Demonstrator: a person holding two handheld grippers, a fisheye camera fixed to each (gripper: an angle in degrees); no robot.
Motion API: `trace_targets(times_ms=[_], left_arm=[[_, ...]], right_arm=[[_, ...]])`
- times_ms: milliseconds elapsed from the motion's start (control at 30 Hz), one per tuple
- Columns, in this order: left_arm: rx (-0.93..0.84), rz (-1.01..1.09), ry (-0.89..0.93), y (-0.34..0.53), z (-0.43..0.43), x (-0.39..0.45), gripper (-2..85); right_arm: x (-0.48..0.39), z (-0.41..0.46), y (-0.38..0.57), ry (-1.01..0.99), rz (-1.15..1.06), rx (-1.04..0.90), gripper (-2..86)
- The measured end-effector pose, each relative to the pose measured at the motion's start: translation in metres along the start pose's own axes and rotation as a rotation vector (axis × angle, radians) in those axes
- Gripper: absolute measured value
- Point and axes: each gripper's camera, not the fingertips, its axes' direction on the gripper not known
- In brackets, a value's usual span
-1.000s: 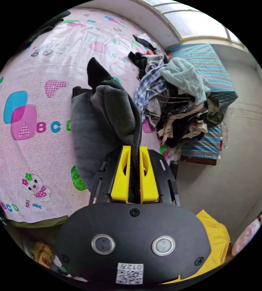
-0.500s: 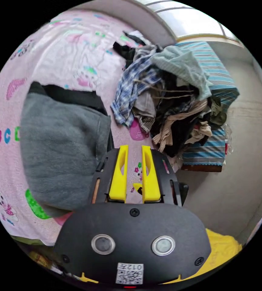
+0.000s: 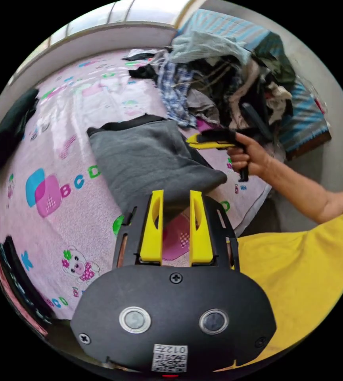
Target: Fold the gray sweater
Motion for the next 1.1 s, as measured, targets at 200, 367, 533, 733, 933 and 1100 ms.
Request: trace_targets(times_ms=[200, 367, 533, 733, 933, 1100], left_arm=[[-0.082, 0.378, -0.141, -0.016, 0.041, 0.17, 12.9], [-0.107, 0.419, -0.268, -0.02, 0.07, 0.249, 11.9], [-0.1, 0.385, -0.377, -0.021, 0.091, 0.283, 7.4], [-0.058, 0.359, -0.445, -0.023, 0.056, 0.328, 4.5], [-0.13, 0.562, -0.564, -0.034, 0.097, 0.399, 5.8], [-0.214, 0.757, -0.621, -0.008, 0.161, 0.431, 7.8]], right_arm=[[-0.003, 0.001, -0.033, -0.002, 0.003, -0.033, 7.9], [-0.01, 0.009, -0.054, 0.084, 0.005, -0.089, 6.6], [-0.013, 0.016, -0.06, 0.124, 0.002, -0.105, 2.9], [-0.052, -0.013, -0.071, 0.044, -0.263, -0.087, 1.2], [-0.039, -0.008, -0.088, 0.216, -0.438, -0.19, 1.2], [0.002, 0.015, -0.074, 0.187, -0.295, -0.134, 2.1]])
